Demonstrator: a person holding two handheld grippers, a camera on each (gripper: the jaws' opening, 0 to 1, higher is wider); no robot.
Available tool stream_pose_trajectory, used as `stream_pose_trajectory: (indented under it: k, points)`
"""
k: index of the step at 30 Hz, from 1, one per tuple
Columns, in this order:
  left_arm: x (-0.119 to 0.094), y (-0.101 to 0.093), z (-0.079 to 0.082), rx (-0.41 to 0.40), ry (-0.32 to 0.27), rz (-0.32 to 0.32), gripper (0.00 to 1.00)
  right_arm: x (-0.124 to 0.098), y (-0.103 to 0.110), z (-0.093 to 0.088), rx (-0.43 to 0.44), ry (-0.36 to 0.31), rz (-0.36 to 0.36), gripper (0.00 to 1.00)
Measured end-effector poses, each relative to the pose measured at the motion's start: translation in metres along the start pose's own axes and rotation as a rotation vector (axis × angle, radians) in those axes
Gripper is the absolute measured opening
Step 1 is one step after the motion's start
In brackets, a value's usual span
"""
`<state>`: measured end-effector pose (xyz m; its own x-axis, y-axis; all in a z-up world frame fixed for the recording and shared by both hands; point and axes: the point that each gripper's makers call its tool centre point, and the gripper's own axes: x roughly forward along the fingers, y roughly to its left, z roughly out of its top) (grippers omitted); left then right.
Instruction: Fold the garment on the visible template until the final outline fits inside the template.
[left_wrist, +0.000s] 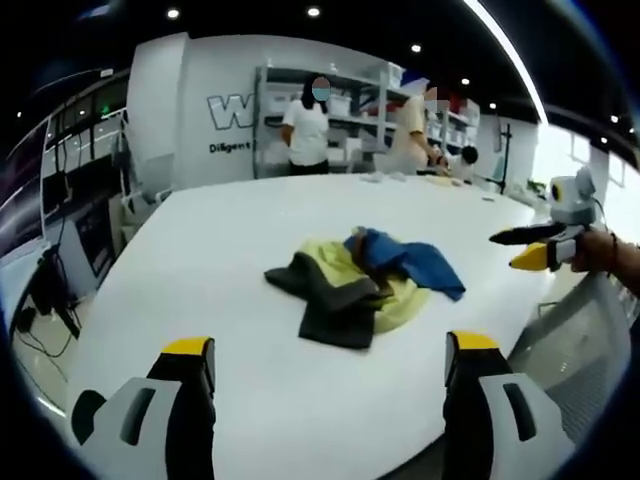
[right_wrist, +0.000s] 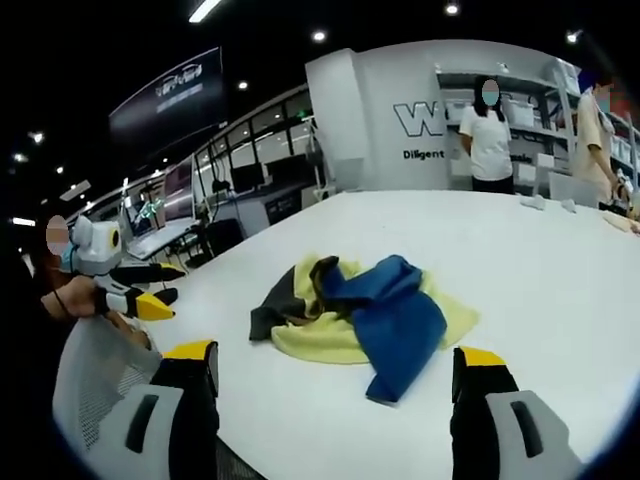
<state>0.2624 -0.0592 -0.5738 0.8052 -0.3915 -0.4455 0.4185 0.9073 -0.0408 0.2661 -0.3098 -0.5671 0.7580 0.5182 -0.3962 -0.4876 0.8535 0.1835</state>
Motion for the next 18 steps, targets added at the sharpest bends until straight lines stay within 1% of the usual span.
stream_pose_trajectory:
  k: [1, 3, 6, 8, 10, 13, 16, 18]
  points:
    - [0.000, -0.001, 0.000, 0.004, 0.003, -0.004, 0.94, 0.000, 0.000, 0.000, -0.001, 0.002, -0.006, 0.95]
    - [0.001, -0.003, -0.001, 0.010, 0.011, -0.012, 0.94, -0.001, -0.003, 0.004, -0.058, -0.006, -0.030, 0.92]
    - [0.002, -0.004, -0.001, 0.020, 0.014, -0.016, 0.92, 0.001, 0.000, 0.004, -0.041, 0.000, -0.013, 0.91]
    - [0.002, -0.006, 0.003, 0.023, -0.001, -0.028, 0.93, 0.002, 0.001, 0.005, -0.038, 0.002, -0.009, 0.90]
    - [0.004, -0.006, 0.001, 0.027, 0.008, -0.030, 0.92, 0.004, 0.002, 0.007, -0.045, -0.001, -0.009, 0.90]
    - [0.007, -0.007, 0.000, 0.036, 0.022, -0.038, 0.91, 0.010, 0.006, 0.016, -0.054, -0.007, 0.008, 0.89]
    - [0.010, -0.008, 0.005, 0.045, 0.019, -0.048, 0.89, 0.017, 0.007, 0.023, -0.072, 0.001, 0.015, 0.89]
    - [0.014, -0.008, 0.007, 0.052, 0.027, -0.053, 0.88, 0.022, 0.005, 0.026, -0.088, 0.001, 0.016, 0.89]
